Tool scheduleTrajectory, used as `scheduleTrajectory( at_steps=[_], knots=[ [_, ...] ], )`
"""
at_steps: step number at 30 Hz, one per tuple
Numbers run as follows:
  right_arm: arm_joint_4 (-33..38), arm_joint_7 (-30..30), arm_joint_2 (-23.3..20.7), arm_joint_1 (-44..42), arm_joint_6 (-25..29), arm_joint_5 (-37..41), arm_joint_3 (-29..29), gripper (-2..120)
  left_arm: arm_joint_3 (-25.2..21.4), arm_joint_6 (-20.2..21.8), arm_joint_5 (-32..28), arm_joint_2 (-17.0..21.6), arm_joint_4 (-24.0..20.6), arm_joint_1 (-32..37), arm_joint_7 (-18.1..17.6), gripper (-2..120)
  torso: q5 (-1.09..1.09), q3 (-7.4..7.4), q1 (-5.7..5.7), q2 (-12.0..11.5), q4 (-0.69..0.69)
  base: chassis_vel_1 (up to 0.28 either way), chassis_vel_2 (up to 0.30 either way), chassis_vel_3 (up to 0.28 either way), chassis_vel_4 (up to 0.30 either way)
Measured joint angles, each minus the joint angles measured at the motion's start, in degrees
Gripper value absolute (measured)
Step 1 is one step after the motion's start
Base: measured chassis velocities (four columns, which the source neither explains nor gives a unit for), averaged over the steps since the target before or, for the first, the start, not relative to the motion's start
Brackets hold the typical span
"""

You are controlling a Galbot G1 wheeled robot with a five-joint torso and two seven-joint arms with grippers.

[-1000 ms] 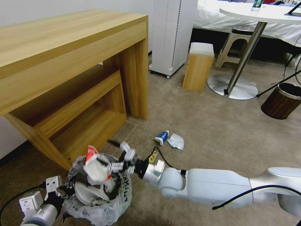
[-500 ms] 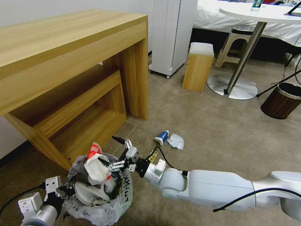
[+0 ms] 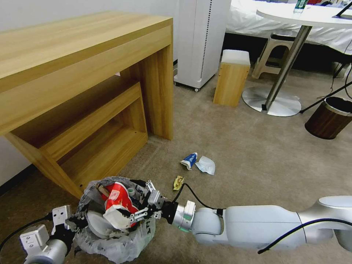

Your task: Pick up the trash bin and place the garbage on the floor into it.

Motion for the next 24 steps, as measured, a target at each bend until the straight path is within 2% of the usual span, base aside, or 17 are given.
scheduleTrajectory(
  at_steps=[15, 24],
  knots=[
    [-1.22, -1.21, -0.94, -1.79, 0.93, -1.53, -1.8, 100, 0.5, 0.0, 0.28, -0.12, 0.26, -0.08, 0.02, 0, 0.0, 0.0, 0.0, 0.0, -0.01, 0.0, 0.0, 0.0, 0.0],
    [-1.81, -1.62, 1.4, -1.18, 1.46, -1.67, -3.33, 100, 0.85, 0.0, 0.73, -0.86, 0.46, -0.25, 0.26, 0, 0.0, 0.0, 0.0, 0.0, 0.0, 0.0, 0.0, 0.0, 0.0]
  ],
)
